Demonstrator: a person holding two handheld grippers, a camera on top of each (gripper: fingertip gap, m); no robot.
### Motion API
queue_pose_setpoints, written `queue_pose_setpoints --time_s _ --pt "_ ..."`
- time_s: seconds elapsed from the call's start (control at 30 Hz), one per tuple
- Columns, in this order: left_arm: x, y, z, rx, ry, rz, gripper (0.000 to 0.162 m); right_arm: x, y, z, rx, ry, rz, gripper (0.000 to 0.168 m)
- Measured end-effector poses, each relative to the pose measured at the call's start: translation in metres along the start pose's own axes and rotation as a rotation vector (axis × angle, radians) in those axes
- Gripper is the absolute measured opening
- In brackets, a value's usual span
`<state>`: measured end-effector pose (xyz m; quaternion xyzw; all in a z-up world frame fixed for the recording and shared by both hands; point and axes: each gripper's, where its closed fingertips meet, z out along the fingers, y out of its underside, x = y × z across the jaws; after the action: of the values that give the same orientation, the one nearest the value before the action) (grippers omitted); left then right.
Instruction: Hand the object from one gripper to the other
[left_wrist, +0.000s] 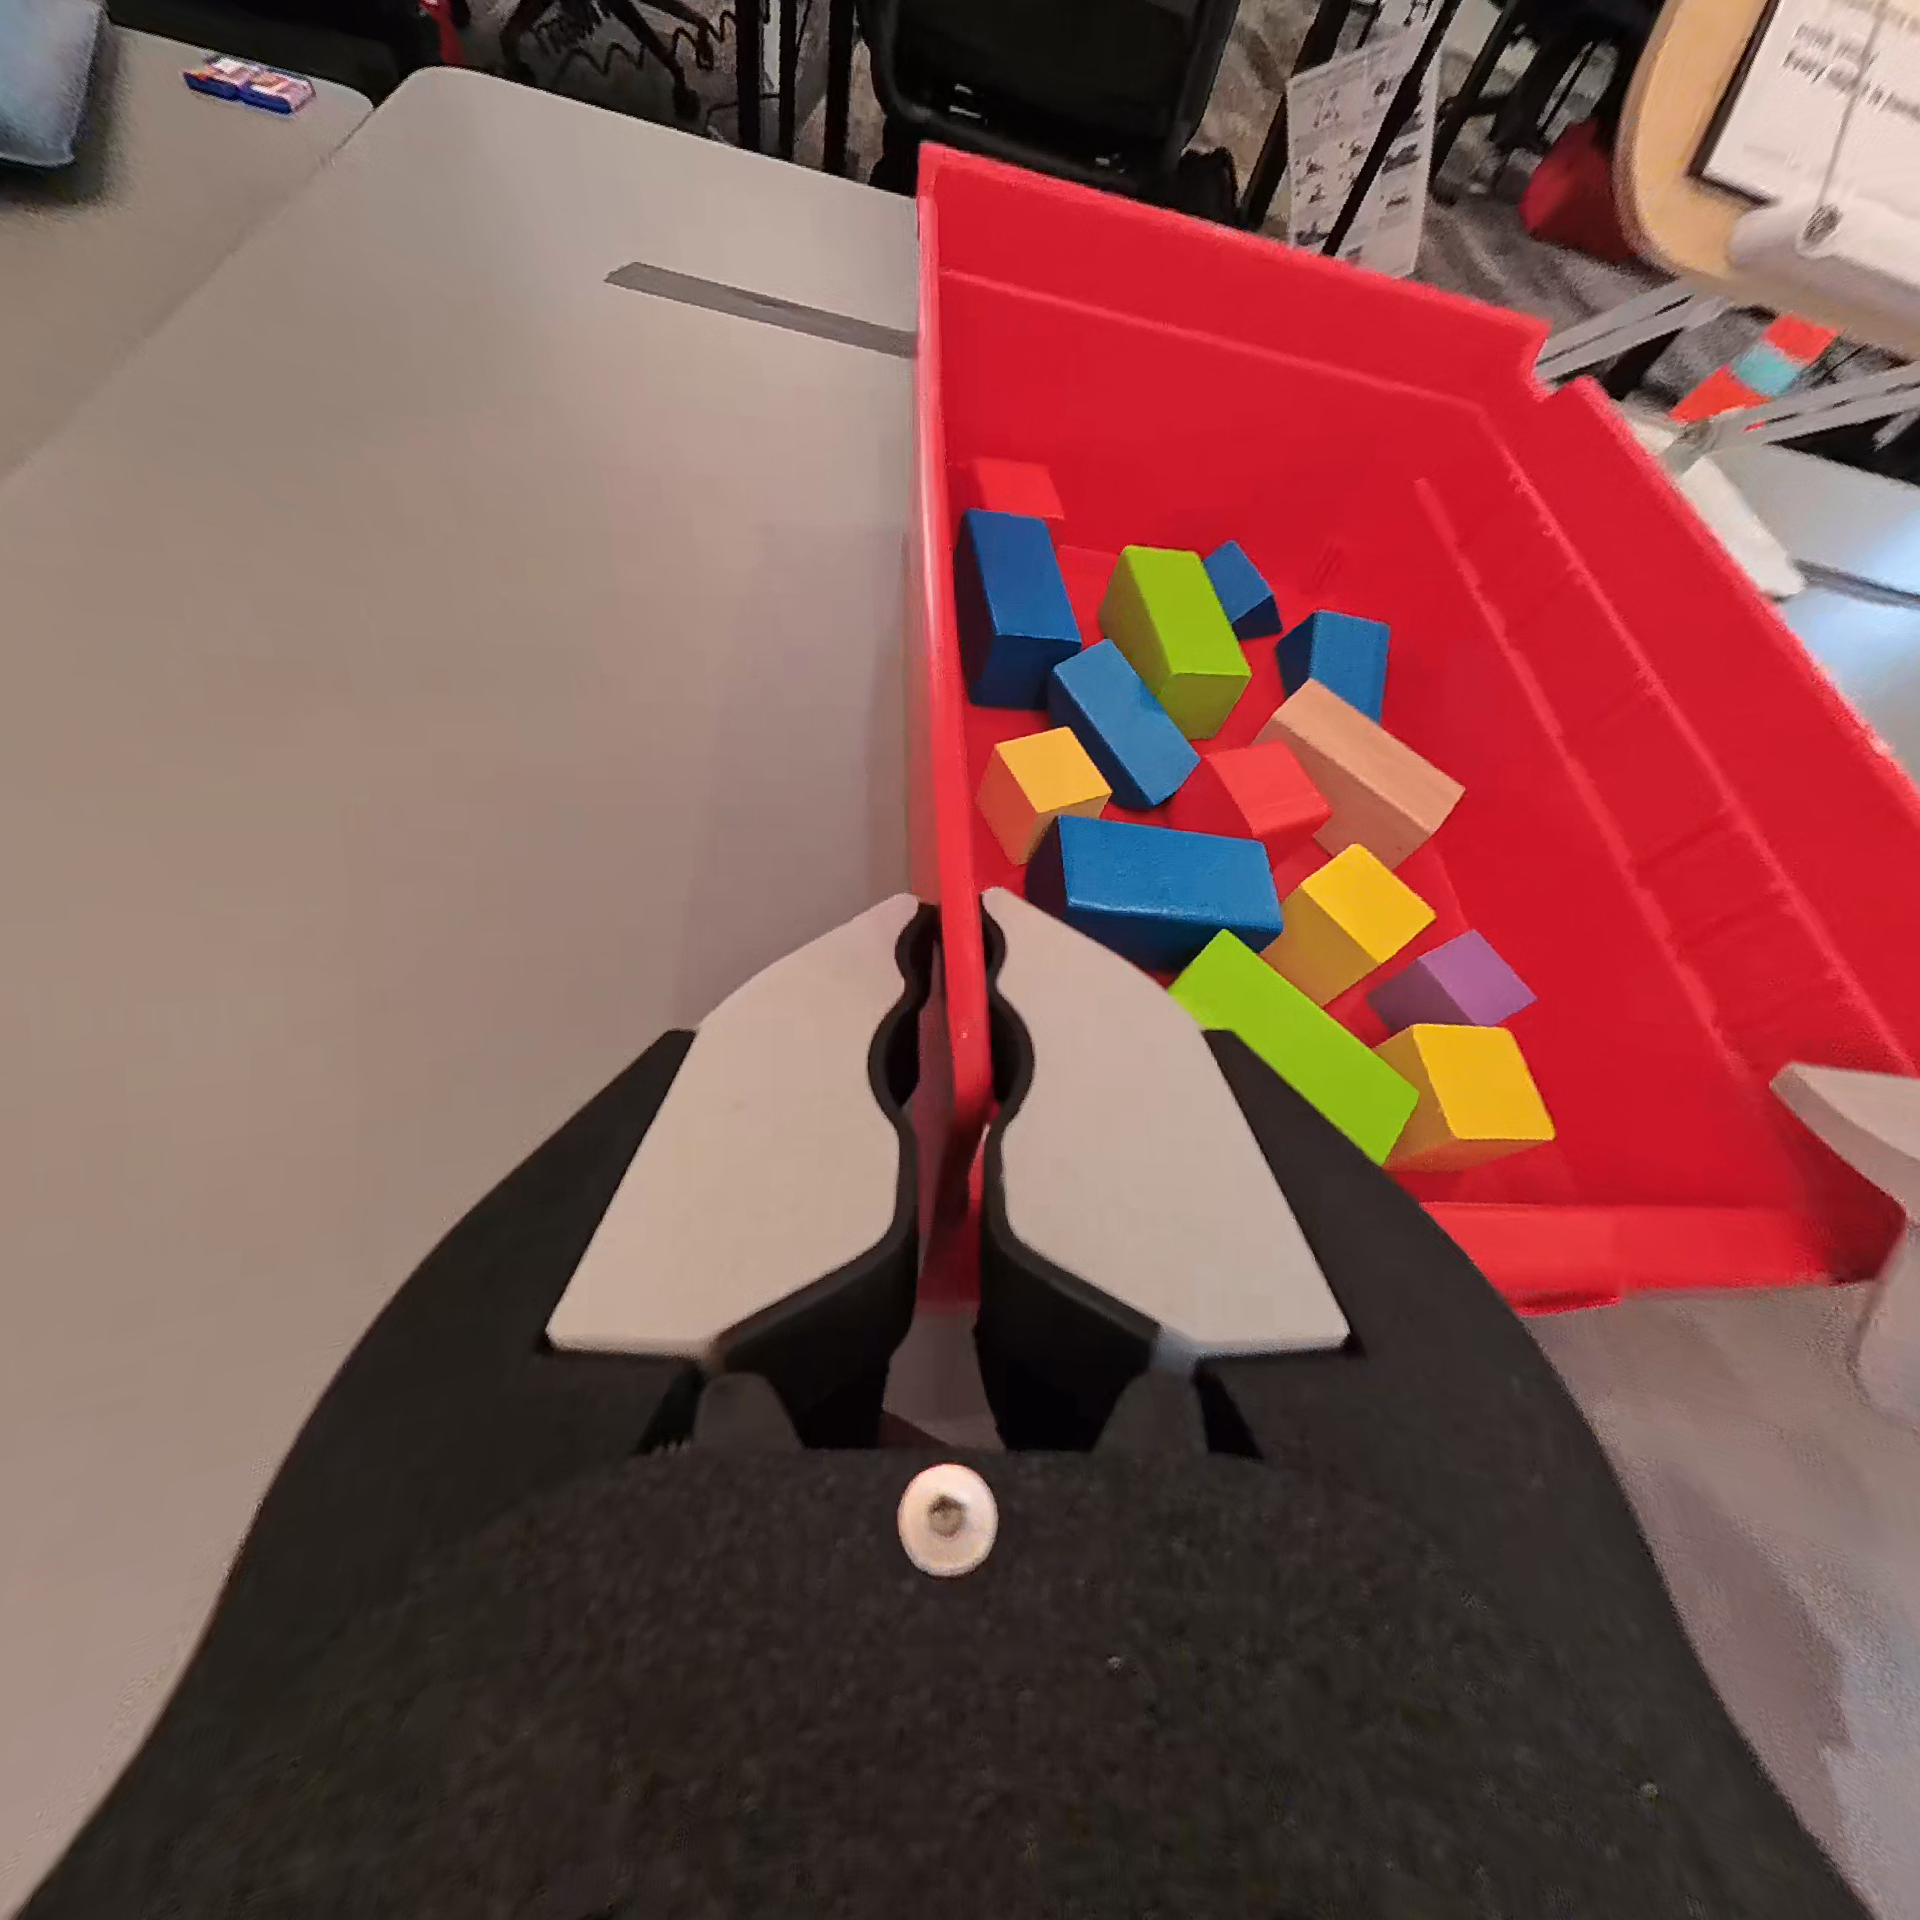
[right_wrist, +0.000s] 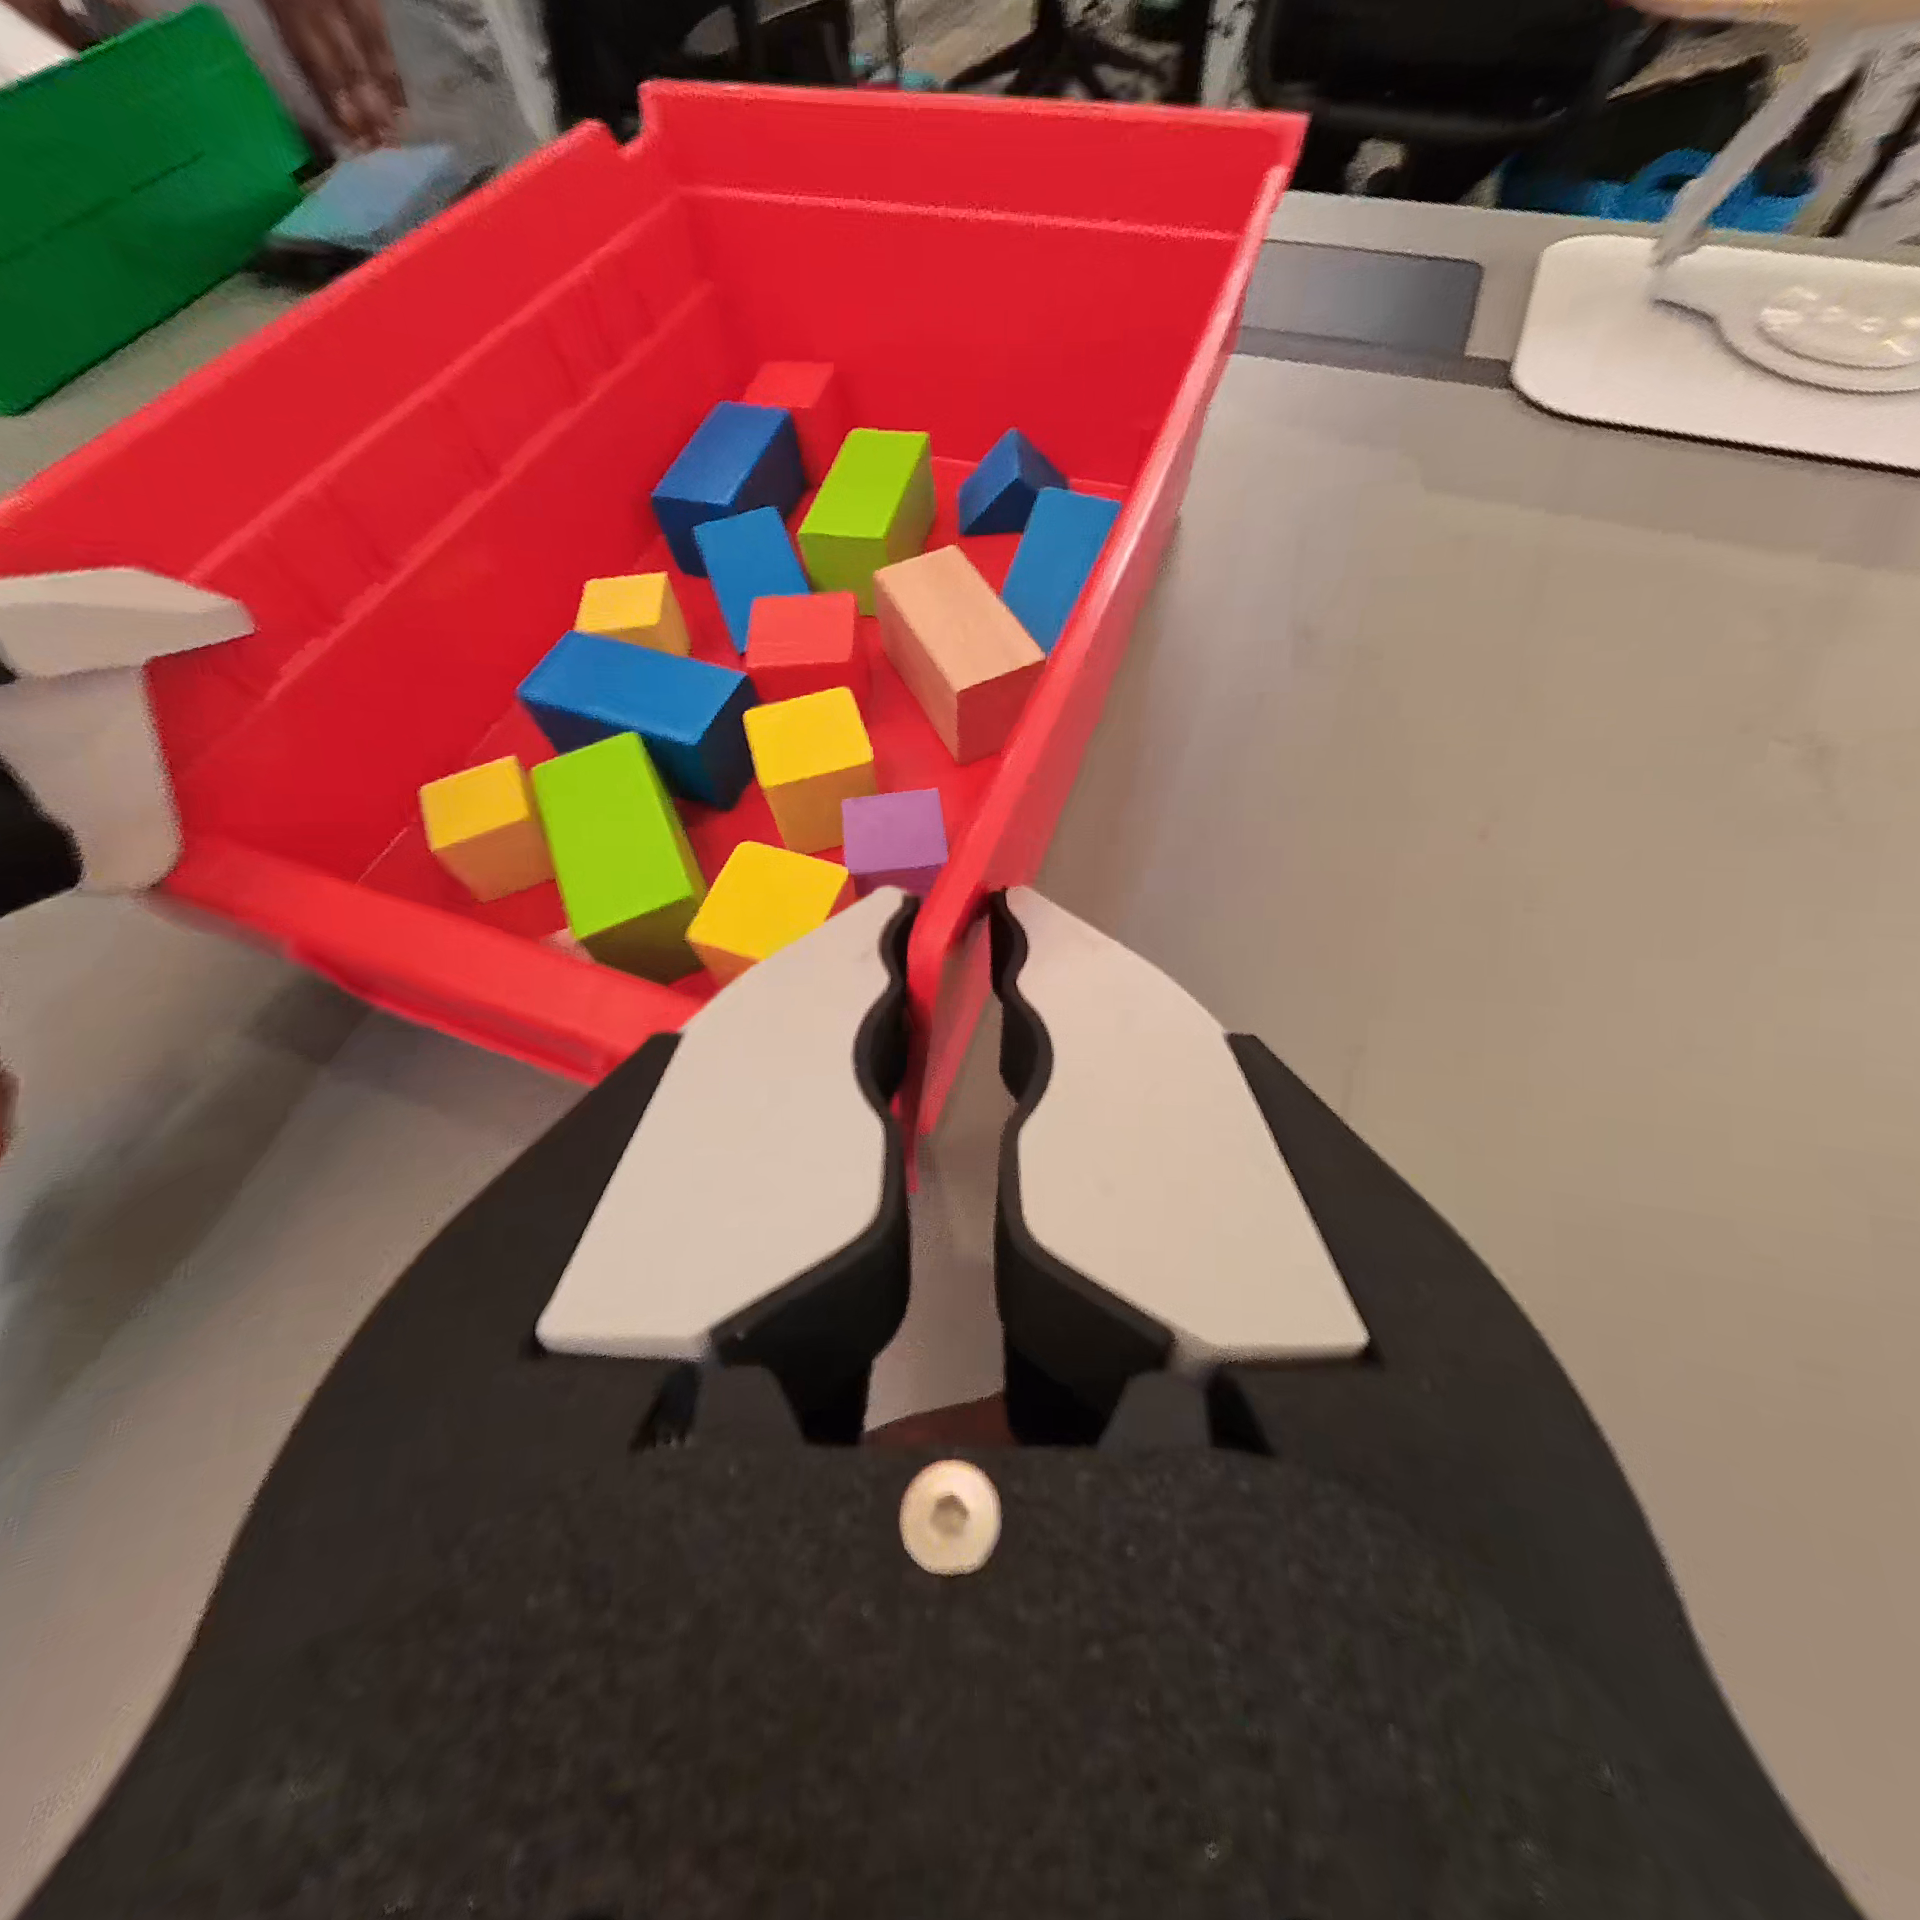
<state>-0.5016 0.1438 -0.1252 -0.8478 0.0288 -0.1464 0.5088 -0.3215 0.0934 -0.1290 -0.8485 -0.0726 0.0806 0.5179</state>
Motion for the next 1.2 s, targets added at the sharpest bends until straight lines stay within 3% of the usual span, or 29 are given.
queue_pose_setpoints --time_s 0.13,0.27,0.37,0.5,0.63,0.73,0.8,0.9,1.2 --pt "-0.006 -0.011 -0.014 0.036 -0.002 0.024 0.036 0.010 -0.021 -0.046 0.077 -0.141 -0.088 0.038" --pt "-0.006 -0.031 -0.043 0.116 0.001 0.032 0.040 0.066 -0.037 -0.110 0.166 -0.213 -0.219 0.045" --pt "0.013 -0.044 -0.060 0.161 0.029 0.067 0.044 0.144 -0.043 -0.150 0.222 -0.155 -0.241 0.045" --pt "0.062 -0.045 -0.069 0.187 0.101 0.128 0.048 0.273 -0.046 -0.200 0.323 0.009 -0.132 0.045" --pt "0.097 -0.008 -0.057 0.172 0.073 0.234 0.046 0.411 -0.005 -0.245 0.268 0.315 0.031 0.044" --pt "0.100 0.020 -0.045 0.145 -0.043 0.339 0.038 0.470 0.039 -0.257 0.272 0.339 0.216 0.042" --pt "0.108 0.023 -0.041 0.126 -0.053 0.403 0.047 0.489 0.057 -0.255 0.278 0.265 0.371 0.042" --pt "0.116 0.026 -0.039 0.125 -0.031 0.419 0.048 0.498 0.058 -0.257 0.348 0.153 0.503 0.041" --pt "0.111 0.031 -0.036 0.069 0.098 0.208 0.048 0.470 0.059 -0.233 0.209 0.263 0.188 0.042"
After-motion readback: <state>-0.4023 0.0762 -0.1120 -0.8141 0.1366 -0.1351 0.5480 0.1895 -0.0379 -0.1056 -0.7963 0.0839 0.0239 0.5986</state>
